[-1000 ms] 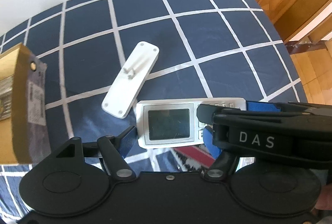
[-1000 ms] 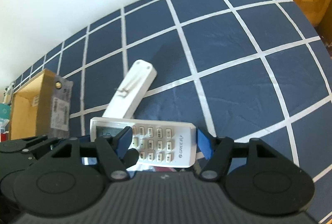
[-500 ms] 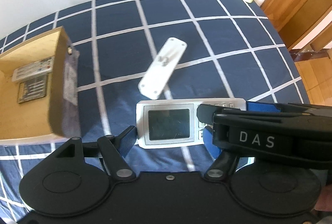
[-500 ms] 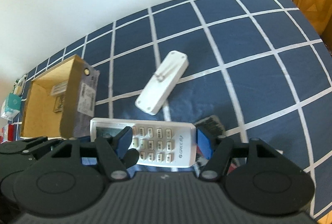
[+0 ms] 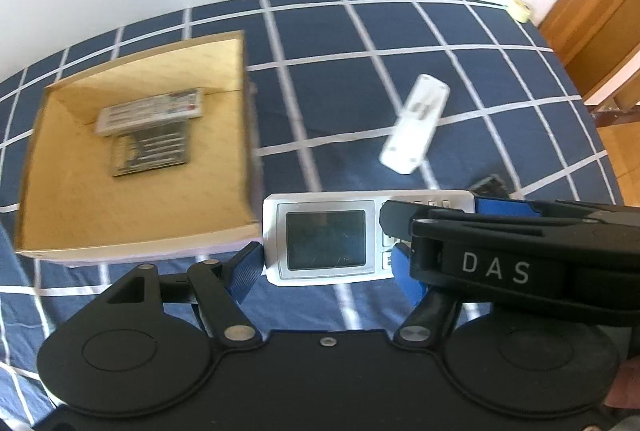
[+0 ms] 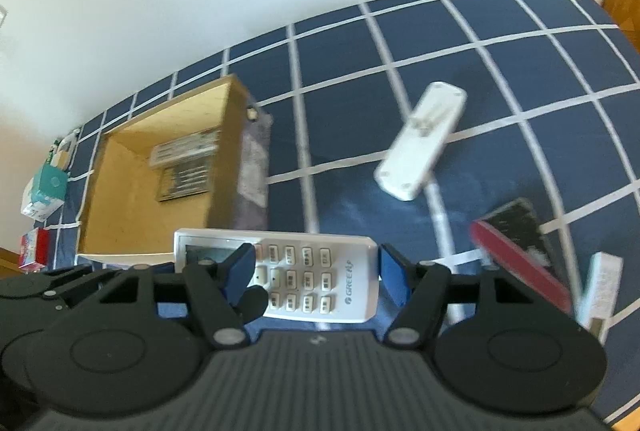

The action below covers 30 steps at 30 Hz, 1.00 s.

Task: Organize objects
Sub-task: 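Carry the air-conditioner remote with the right tool over the box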

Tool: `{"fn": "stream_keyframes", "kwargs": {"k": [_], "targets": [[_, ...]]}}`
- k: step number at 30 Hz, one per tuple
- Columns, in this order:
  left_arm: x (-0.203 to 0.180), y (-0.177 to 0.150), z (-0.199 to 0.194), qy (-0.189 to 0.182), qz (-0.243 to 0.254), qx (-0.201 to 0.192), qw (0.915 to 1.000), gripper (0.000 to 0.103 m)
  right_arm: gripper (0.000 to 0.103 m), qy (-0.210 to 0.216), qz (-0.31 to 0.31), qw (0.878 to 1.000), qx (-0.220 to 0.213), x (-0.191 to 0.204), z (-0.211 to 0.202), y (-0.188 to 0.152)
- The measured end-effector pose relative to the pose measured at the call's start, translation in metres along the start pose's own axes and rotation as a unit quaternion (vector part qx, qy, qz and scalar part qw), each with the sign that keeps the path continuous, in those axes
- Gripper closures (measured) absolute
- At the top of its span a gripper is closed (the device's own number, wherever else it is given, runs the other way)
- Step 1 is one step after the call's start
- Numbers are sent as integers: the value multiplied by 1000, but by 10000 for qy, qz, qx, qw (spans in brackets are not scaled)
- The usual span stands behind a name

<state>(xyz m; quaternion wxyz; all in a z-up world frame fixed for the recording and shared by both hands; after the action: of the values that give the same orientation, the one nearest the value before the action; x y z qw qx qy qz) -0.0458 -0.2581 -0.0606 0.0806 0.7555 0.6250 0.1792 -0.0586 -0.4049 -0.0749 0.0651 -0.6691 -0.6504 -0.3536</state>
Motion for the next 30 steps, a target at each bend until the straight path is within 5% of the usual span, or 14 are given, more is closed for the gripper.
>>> {"fn": "stream_keyframes", "kwargs": {"k": [15, 30], "targets": [[126, -2, 22, 140, -318, -2, 9994, 34, 36, 169, -239, 9995, 120, 113, 81, -4], [194, 33, 82, 20, -669, 350, 9971, 34, 37, 80, -459, 9971, 607, 159, 170, 31]]}}
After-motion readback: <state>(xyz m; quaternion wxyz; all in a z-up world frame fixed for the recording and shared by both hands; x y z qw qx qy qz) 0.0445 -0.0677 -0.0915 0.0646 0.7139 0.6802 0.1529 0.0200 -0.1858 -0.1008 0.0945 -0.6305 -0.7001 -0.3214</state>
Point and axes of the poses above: each gripper's, at about its wrist camera, not at the fingertips, and z roughly the way its jaws point, x to its left, y to its top, the point moved 6 cm from there along z, roughly the way its jaws point, and after that the axes turned 15 degrees about y, right-handed, at the moved point
